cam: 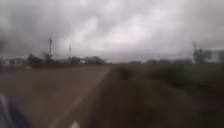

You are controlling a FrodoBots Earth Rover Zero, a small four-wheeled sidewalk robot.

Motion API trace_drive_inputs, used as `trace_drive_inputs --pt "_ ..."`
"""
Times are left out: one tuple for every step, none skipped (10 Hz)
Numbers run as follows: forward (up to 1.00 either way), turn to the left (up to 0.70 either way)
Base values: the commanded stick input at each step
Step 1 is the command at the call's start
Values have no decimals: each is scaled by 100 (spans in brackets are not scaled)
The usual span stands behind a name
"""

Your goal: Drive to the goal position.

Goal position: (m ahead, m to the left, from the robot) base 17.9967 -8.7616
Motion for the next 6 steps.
trace_drive_inputs --pt "70 0" --pt "70 0" --pt "70 0" --pt "70 0" --pt "70 0" --pt "70 0"
